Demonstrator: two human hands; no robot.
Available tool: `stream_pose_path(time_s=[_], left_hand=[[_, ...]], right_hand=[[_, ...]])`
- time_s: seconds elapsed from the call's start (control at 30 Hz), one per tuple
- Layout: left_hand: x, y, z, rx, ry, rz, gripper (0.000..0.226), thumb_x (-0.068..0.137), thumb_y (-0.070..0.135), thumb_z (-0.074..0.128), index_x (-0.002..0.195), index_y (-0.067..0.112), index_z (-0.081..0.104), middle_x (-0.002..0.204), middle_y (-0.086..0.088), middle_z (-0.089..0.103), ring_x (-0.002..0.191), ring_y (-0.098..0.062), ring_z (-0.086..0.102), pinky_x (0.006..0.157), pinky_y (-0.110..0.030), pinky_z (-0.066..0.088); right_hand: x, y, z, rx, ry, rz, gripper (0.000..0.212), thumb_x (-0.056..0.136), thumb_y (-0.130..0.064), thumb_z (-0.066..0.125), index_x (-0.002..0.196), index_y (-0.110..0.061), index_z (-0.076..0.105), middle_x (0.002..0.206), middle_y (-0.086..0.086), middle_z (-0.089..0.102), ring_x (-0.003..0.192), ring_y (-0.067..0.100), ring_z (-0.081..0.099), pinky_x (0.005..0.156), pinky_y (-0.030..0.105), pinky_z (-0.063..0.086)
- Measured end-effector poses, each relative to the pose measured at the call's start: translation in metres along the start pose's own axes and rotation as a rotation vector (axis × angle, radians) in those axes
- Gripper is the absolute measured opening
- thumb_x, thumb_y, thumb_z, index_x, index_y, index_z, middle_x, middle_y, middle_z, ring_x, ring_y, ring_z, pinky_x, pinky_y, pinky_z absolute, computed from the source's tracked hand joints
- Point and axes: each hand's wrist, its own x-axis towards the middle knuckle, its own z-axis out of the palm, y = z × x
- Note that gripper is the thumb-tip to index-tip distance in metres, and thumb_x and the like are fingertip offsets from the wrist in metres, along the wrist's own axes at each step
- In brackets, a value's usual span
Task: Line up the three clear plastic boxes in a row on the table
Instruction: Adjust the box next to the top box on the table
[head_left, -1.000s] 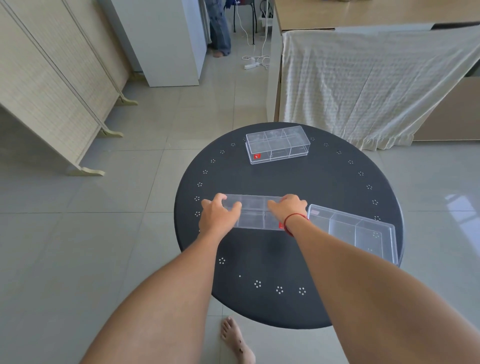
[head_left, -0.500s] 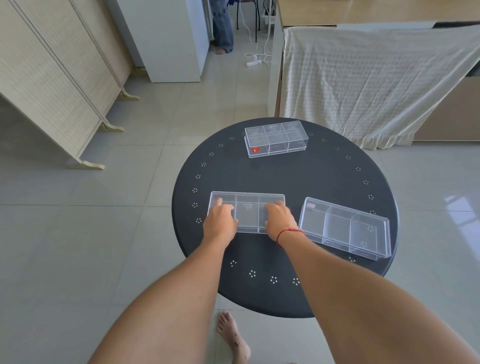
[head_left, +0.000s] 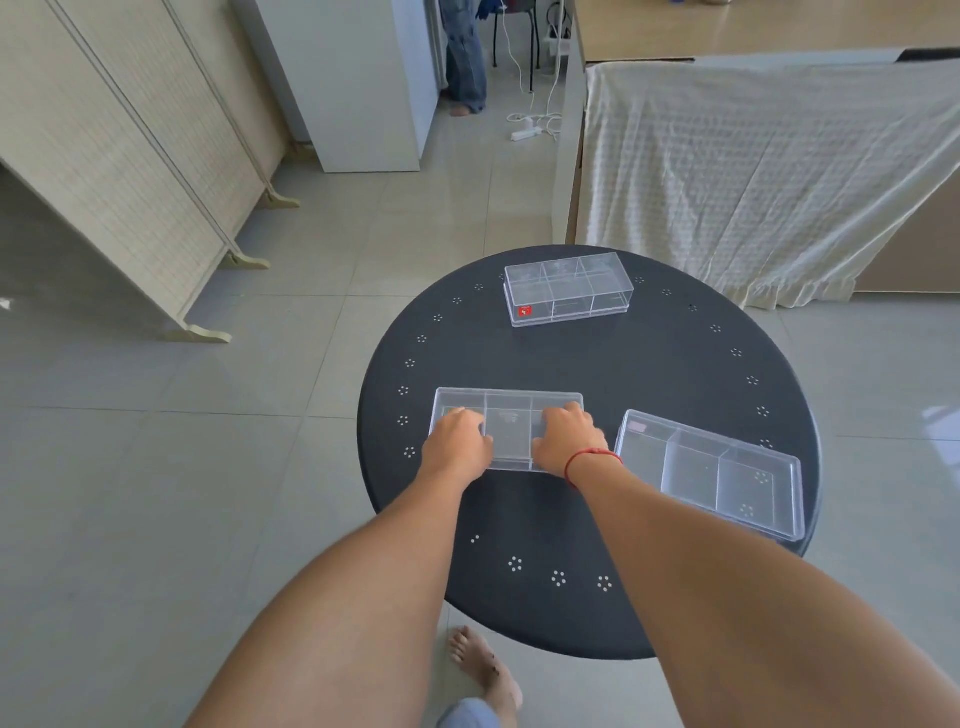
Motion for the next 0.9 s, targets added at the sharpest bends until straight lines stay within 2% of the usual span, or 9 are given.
stream_pose_path(time_s=[0.07, 0.17, 0.27, 0.4, 0.57, 0.63, 0.7, 0.8, 0.9], left_hand=[[0.01, 0.002, -0.01, -0.003, 0.05, 0.012, 0.022, 0.091, 0.024, 0.05, 0.089, 0.009, 0.065, 0.106, -0.008, 0.064, 0.097, -0.03, 0.062, 0.071, -0.035, 0.048], [0.041, 0.014, -0.026, -0.014, 0.091, 0.045, 0.032, 0.092, 0.027, 0.053, 0.119, 0.013, 0.064, 0.125, -0.007, 0.059, 0.114, -0.028, 0.056, 0.085, -0.038, 0.047], [0.082, 0.03, -0.037, -0.039, 0.079, 0.089, 0.04, 0.092, 0.029, 0.054, 0.13, 0.015, 0.057, 0.135, -0.006, 0.055, 0.122, -0.026, 0.051, 0.092, -0.039, 0.045], [0.141, 0.05, -0.043, -0.018, 0.011, 0.158, 0.048, 0.095, 0.03, 0.051, 0.14, 0.016, 0.045, 0.147, -0.008, 0.043, 0.133, -0.026, 0.041, 0.1, -0.043, 0.04], [0.203, 0.069, -0.044, 0.014, 0.036, 0.32, 0.051, 0.1, 0.025, 0.04, 0.148, 0.016, 0.028, 0.158, -0.009, 0.022, 0.141, -0.026, 0.027, 0.107, -0.041, 0.034], [0.217, 0.074, -0.039, -0.005, -0.041, 0.382, 0.05, 0.101, 0.028, 0.037, 0.149, 0.019, 0.028, 0.16, -0.005, 0.018, 0.145, -0.023, 0.018, 0.111, -0.041, 0.029], [0.223, 0.072, -0.031, -0.007, -0.12, 0.403, 0.045, 0.102, 0.032, 0.034, 0.146, 0.023, 0.036, 0.159, -0.004, 0.021, 0.146, -0.023, 0.018, 0.113, -0.043, 0.029], [0.224, 0.065, -0.024, -0.022, -0.073, 0.386, 0.039, 0.1, 0.034, 0.037, 0.135, 0.023, 0.051, 0.154, 0.0, 0.033, 0.131, -0.029, 0.04, 0.1, -0.043, 0.042], [0.225, 0.063, -0.025, 0.01, 0.051, 0.361, 0.042, 0.099, 0.037, 0.039, 0.135, 0.018, 0.051, 0.14, 0.0, 0.046, 0.115, -0.028, 0.049, 0.087, -0.04, 0.047]], right_hand=[[0.009, -0.007, -0.011, -0.004, 0.026, -0.002, 0.038, 0.092, -0.018, 0.049, 0.128, -0.01, 0.055, 0.136, 0.014, 0.048, 0.124, 0.033, 0.049, 0.102, 0.042, 0.043], [0.033, -0.016, -0.032, 0.035, 0.068, -0.003, 0.041, 0.093, -0.023, 0.049, 0.133, -0.012, 0.053, 0.137, 0.013, 0.049, 0.125, 0.032, 0.049, 0.102, 0.042, 0.042], [0.065, -0.02, -0.049, 0.071, 0.088, 0.031, 0.044, 0.094, -0.027, 0.051, 0.135, -0.012, 0.05, 0.142, 0.012, 0.045, 0.129, 0.033, 0.047, 0.103, 0.043, 0.04], [0.116, -0.02, -0.07, 0.081, 0.094, 0.09, 0.049, 0.095, -0.026, 0.051, 0.141, -0.012, 0.043, 0.151, 0.011, 0.038, 0.137, 0.032, 0.041, 0.108, 0.045, 0.038], [0.174, -0.017, -0.092, 0.092, 0.124, 0.096, 0.053, 0.098, -0.022, 0.046, 0.148, -0.014, 0.033, 0.163, 0.01, 0.017, 0.149, 0.031, 0.023, 0.115, 0.048, 0.031], [0.188, -0.015, -0.095, 0.072, 0.112, 0.083, 0.056, 0.099, -0.022, 0.044, 0.152, -0.016, 0.026, 0.165, 0.008, 0.008, 0.153, 0.027, 0.011, 0.118, 0.049, 0.027], [0.196, -0.012, -0.093, 0.059, 0.079, 0.089, 0.056, 0.1, -0.02, 0.041, 0.153, -0.017, 0.023, 0.165, 0.006, 0.007, 0.154, 0.026, 0.006, 0.119, 0.049, 0.025], [0.2, -0.01, -0.089, 0.066, 0.045, 0.117, 0.041, 0.098, -0.014, 0.04, 0.139, -0.012, 0.042, 0.157, 0.009, 0.026, 0.147, 0.028, 0.023, 0.11, 0.05, 0.038], [0.201, -0.012, -0.094, 0.08, 0.162, 0.127, 0.029, 0.097, -0.015, 0.039, 0.116, -0.006, 0.059, 0.13, 0.012, 0.056, 0.122, 0.032, 0.052, 0.092, 0.043, 0.048]])
